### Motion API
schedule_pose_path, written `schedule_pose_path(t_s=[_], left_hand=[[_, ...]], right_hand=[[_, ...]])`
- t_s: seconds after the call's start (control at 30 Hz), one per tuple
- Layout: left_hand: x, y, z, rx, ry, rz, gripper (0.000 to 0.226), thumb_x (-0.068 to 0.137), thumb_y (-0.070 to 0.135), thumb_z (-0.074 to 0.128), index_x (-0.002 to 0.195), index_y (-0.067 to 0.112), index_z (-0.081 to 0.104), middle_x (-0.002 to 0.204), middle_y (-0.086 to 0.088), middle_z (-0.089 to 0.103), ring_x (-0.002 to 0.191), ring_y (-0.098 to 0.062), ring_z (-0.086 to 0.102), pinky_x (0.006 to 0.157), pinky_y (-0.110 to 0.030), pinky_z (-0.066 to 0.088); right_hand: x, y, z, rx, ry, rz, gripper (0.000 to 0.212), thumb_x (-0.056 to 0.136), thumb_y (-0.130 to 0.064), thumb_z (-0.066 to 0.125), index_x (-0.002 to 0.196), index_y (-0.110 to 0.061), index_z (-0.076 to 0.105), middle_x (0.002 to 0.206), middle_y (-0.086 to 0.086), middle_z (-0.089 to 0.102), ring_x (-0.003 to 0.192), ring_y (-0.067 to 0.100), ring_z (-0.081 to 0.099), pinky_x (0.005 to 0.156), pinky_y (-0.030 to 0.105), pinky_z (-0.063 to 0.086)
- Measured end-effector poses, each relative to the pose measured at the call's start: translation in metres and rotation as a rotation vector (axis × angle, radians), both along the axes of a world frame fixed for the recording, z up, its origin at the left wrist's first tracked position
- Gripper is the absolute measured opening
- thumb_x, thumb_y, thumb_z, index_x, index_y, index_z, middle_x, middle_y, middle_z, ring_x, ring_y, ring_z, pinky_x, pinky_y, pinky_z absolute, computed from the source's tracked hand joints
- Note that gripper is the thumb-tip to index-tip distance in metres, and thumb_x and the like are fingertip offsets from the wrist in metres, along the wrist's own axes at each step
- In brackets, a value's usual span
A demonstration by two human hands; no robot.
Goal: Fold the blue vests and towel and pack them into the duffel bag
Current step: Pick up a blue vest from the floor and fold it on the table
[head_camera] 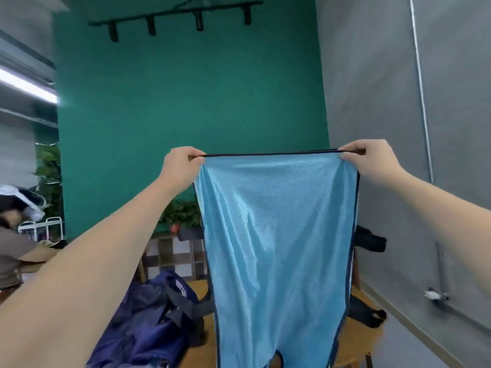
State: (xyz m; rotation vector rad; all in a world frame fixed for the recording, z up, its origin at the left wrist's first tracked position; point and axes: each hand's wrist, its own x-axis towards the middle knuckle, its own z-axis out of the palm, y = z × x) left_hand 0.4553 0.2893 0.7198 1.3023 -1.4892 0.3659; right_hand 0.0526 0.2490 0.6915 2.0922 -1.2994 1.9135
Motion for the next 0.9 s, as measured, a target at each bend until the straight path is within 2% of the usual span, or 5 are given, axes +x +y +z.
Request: schedule_pose_path(t_s=[0.13, 0.2, 0.33, 0.5, 0.9], left_hand=[[0.006, 0.017, 0.022, 0.048, -0.004, -0.046, 0.021, 0.098, 0.016, 0.061, 0.113, 0.012, 0.074, 0.096, 0.000, 0.069, 0.081, -0.016, 0.059, 0.078, -0.032, 0.051], [0.008, 0.023, 0.021, 0.100, 0.016, -0.086, 0.022, 0.098, 0.014, 0.063, 0.117, 0.010, 0.073, 0.100, -0.001, 0.068, 0.075, -0.010, 0.056, 0.070, -0.023, 0.047], [0.013, 0.027, 0.017, 0.140, 0.130, -0.196, 0.022, 0.095, 0.012, 0.068, 0.117, 0.011, 0.073, 0.117, -0.001, 0.069, 0.111, -0.016, 0.061, 0.105, -0.032, 0.045], [0.014, 0.031, 0.007, 0.232, 0.044, -0.145, 0.018, 0.093, 0.014, 0.072, 0.110, 0.016, 0.077, 0.109, 0.001, 0.069, 0.107, -0.016, 0.062, 0.101, -0.032, 0.045], [0.029, 0.027, -0.021, 0.241, 0.066, -0.159, 0.008, 0.087, 0.021, 0.079, 0.093, 0.025, 0.077, 0.095, 0.005, 0.074, 0.096, -0.012, 0.068, 0.094, -0.034, 0.053]], right_hand=[[-0.010, 0.016, 0.019, 0.073, -0.021, 0.057, 0.019, 0.090, -0.021, 0.076, 0.106, -0.011, 0.077, 0.102, 0.002, 0.073, 0.097, 0.018, 0.066, 0.088, 0.028, 0.047], [-0.015, 0.020, 0.019, 0.129, 0.021, 0.037, 0.022, 0.085, -0.027, 0.081, 0.103, -0.014, 0.078, 0.100, -0.001, 0.074, 0.095, 0.017, 0.065, 0.085, 0.028, 0.046], [-0.018, 0.025, 0.015, 0.141, -0.025, 0.046, 0.017, 0.082, -0.029, 0.084, 0.094, -0.019, 0.078, 0.096, -0.005, 0.073, 0.095, 0.015, 0.066, 0.083, 0.028, 0.046], [-0.022, 0.028, 0.012, 0.270, 0.109, 0.032, 0.013, 0.079, -0.026, 0.086, 0.088, -0.021, 0.080, 0.092, 0.001, 0.076, 0.092, 0.025, 0.070, 0.092, 0.044, 0.055], [-0.025, 0.024, -0.003, 0.238, 0.203, 0.026, 0.021, 0.080, -0.016, 0.084, 0.096, -0.021, 0.071, 0.091, -0.001, 0.073, 0.086, 0.016, 0.066, 0.075, 0.028, 0.046]])
